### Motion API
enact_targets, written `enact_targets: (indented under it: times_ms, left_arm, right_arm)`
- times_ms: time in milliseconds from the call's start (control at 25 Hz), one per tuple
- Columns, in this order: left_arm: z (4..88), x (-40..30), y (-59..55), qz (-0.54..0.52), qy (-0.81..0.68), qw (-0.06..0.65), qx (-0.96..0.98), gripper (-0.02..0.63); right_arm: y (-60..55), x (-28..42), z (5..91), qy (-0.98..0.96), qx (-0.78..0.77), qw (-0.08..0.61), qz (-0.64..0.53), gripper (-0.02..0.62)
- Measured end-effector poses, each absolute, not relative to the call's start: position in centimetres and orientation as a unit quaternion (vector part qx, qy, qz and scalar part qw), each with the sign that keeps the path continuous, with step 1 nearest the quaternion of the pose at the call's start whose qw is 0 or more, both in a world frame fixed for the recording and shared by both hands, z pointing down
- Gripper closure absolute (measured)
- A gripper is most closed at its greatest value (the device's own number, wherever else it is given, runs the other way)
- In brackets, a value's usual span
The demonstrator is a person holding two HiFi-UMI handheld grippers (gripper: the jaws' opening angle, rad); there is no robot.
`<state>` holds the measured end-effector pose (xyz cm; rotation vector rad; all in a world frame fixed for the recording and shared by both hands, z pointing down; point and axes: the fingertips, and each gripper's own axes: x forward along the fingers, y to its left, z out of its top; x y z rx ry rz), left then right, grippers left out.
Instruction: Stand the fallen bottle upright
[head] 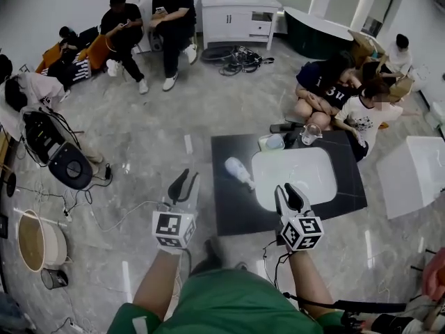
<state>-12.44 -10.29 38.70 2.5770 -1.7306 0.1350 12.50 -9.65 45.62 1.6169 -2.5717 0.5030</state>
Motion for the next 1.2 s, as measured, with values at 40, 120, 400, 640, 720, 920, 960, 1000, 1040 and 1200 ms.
enact_targets:
  times_ms: [40,120,400,640,720,920,960,1000,1040,1200]
  left_arm:
    - [39.0,-12.7,-11.2,0.044,-0.552,0.021,0.833,0.500]
    - [39.6,-13.5,-13.0,0.046,-0.542,0.027,0.839,0.500]
    - [42.9,-15.8,-18.5,0.045,-0.514,0.054,0.855,0.500]
    - [46.8,-15.1,-20.1,0.070,-0.490,0.089,0.864,0.500]
    - [47.9,-14.9,-20.8,0.078,-0.492,0.095,0.862,0.500]
    - [50.4,-14.2,-21.5,0.101,-0.502,0.113,0.852,0.500]
    - [50.9,-14.0,-21.7,0.105,-0.504,0.116,0.850,0.500]
    - [51.3,-13.7,-21.9,0.108,-0.505,0.118,0.848,0.500]
    - [51.7,-13.4,-22.0,0.111,-0.507,0.121,0.846,0.500]
    - [53.1,-12.5,-22.0,0.127,-0.511,0.130,0.840,0.500]
  right_arm:
    - [-10.3,12.0,45.9,-0.835,0.523,0.037,0.167,0.491]
    - [-11.7,10.8,46.6,-0.835,0.519,0.044,0.178,0.479]
    - [-15.3,8.8,49.7,-0.822,0.532,0.088,0.185,0.474]
    - [-16.1,9.3,54.7,-0.799,0.543,0.119,0.229,0.474]
    - [-16.7,9.4,56.6,-0.797,0.536,0.125,0.247,0.469]
    - [-17.7,9.6,61.6,-0.791,0.509,0.131,0.314,0.458]
    - [-17.9,9.7,62.5,-0.790,0.504,0.132,0.324,0.457]
    - [-18.1,9.8,63.3,-0.789,0.499,0.133,0.333,0.455]
    - [-18.4,9.9,64.1,-0.790,0.492,0.136,0.340,0.452]
    - [-18.8,9.6,67.1,-0.792,0.462,0.154,0.369,0.436]
